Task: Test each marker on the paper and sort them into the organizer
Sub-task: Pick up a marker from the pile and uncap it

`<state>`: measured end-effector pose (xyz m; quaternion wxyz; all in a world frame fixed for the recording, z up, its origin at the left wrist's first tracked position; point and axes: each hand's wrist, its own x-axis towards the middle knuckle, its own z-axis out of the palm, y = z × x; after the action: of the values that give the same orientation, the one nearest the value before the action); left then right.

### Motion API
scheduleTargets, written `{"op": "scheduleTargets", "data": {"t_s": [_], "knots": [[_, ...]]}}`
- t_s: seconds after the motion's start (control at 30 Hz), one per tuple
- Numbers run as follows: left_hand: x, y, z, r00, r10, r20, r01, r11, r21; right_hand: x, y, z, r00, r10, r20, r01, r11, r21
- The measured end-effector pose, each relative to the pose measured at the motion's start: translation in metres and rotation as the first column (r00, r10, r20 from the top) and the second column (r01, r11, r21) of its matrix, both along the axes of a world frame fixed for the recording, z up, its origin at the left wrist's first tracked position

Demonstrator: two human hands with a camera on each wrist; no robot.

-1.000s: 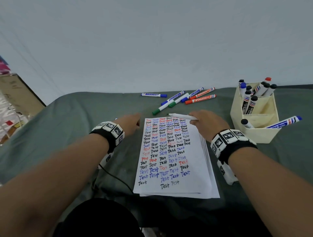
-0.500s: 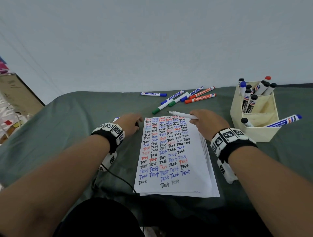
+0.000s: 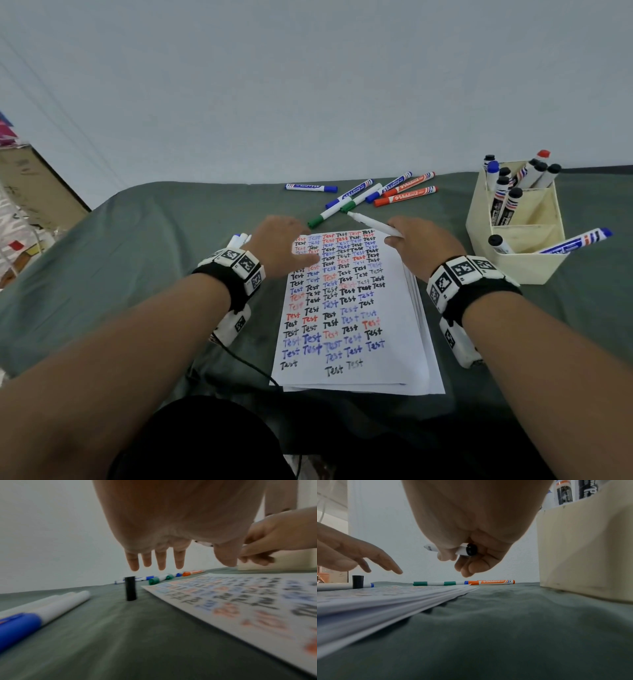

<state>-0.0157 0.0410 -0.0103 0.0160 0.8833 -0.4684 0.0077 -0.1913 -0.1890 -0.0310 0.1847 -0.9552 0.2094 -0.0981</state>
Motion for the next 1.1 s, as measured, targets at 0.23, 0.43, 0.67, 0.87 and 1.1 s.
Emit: {"op": "scheduleTargets", "data": {"t_s": [0.23, 0.43, 0.67, 0.87, 1.1], "knots": [[-0.047, -0.021, -0.027, 0.962, 0.069, -0.264, 0.038, 0.924, 0.379, 0.000, 0.002, 0.001, 1.000, -0.014, 0.003, 0.014, 1.000, -0.028], [-0.052, -0.025, -0.037, 0.939, 0.103, -0.329, 0.029, 0.928, 0.372, -0.001, 0.000, 0.000, 1.000, -0.014, 0.025, 0.014, 1.000, -0.010], [-0.053, -0.021, -0.038, 0.938, 0.089, -0.335, 0.029, 0.942, 0.333, -0.008, 0.003, 0.003, 0.995, 0.040, 0.092, -0.043, 0.999, 0.023], [-0.053, -0.019, -0.033, 0.944, 0.051, -0.325, 0.069, 0.936, 0.345, -0.013, 0.001, 0.011, 0.981, 0.025, 0.191, -0.051, 0.990, 0.134], [-0.056, -0.019, -0.028, 0.940, 0.006, -0.340, 0.123, 0.926, 0.357, -0.029, -0.004, 0.021, 0.857, -0.262, 0.444, -0.149, 0.699, 0.700]]}}
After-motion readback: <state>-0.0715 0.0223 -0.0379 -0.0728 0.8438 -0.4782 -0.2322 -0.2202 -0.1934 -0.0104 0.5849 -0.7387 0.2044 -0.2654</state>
